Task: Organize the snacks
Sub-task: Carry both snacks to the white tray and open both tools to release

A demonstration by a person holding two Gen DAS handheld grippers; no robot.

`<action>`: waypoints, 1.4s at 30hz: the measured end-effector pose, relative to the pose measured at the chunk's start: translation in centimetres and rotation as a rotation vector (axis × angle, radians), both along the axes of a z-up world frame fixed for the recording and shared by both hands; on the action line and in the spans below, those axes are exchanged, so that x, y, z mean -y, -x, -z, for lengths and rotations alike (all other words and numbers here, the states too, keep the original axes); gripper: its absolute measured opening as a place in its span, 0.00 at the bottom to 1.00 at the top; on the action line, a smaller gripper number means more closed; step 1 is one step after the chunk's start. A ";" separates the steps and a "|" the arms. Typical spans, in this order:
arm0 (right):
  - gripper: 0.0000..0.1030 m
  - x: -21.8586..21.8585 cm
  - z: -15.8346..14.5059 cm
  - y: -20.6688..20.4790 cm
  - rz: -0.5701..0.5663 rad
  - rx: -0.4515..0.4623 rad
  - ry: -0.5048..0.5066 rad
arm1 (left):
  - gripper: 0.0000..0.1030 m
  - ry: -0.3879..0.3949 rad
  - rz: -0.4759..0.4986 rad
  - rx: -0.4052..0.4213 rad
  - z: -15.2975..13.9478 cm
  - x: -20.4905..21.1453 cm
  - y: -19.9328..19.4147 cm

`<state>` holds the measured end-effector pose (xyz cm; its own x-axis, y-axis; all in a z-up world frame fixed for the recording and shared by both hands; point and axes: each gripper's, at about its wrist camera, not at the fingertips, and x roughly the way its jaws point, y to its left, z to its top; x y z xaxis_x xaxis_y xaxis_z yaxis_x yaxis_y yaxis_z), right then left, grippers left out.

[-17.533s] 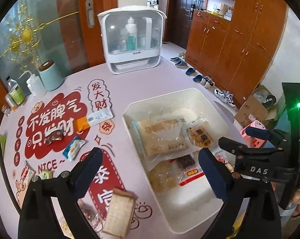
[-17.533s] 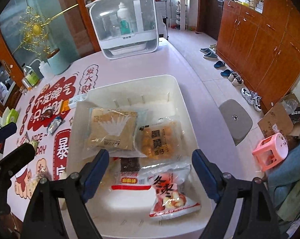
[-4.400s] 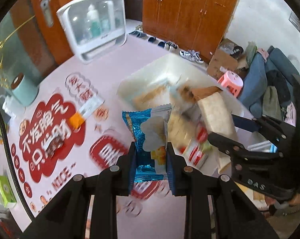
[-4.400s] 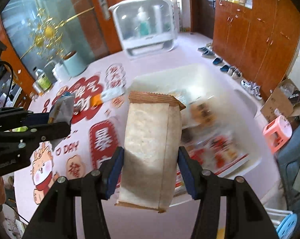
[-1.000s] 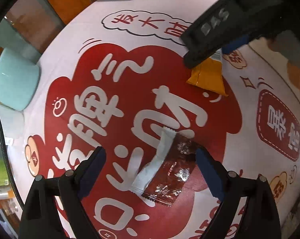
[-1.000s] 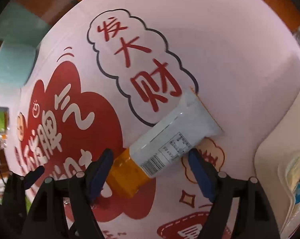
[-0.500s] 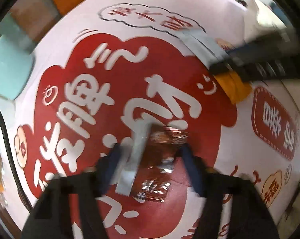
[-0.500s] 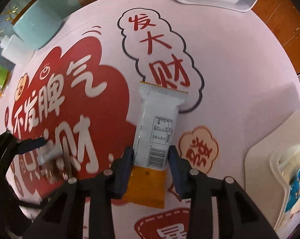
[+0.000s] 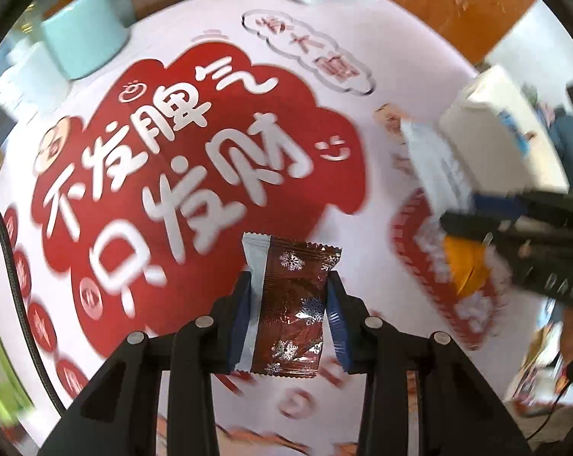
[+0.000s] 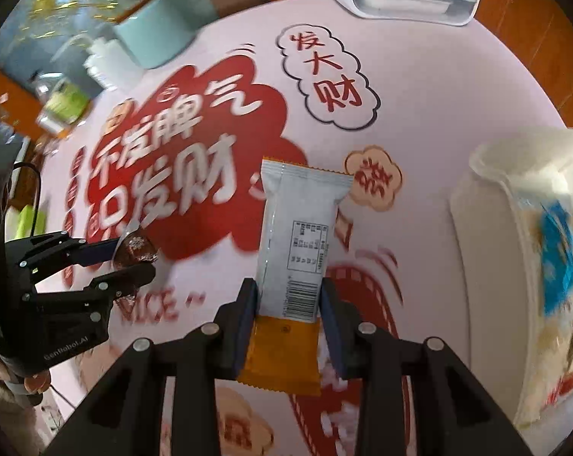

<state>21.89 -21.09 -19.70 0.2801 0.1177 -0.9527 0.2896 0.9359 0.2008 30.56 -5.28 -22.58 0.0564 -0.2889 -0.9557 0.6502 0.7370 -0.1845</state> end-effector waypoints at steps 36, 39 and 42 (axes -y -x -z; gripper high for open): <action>0.39 25.0 -8.9 15.8 -0.021 0.169 0.001 | 0.90 0.138 -0.194 0.223 -16.4 36.6 12.3; 0.40 25.3 -7.5 15.5 -0.020 0.131 -0.073 | 0.92 0.159 -0.216 0.223 -16.3 36.2 12.1; 0.47 25.1 -7.0 15.7 -0.023 0.133 -0.090 | 0.92 0.162 -0.253 0.195 -15.8 34.8 11.8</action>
<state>6.20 -46.24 -12.73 0.3991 0.2085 -0.8929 0.2335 0.9186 0.3189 18.79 -40.10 -6.81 0.3223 -0.3895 -0.8628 0.4855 0.8505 -0.2025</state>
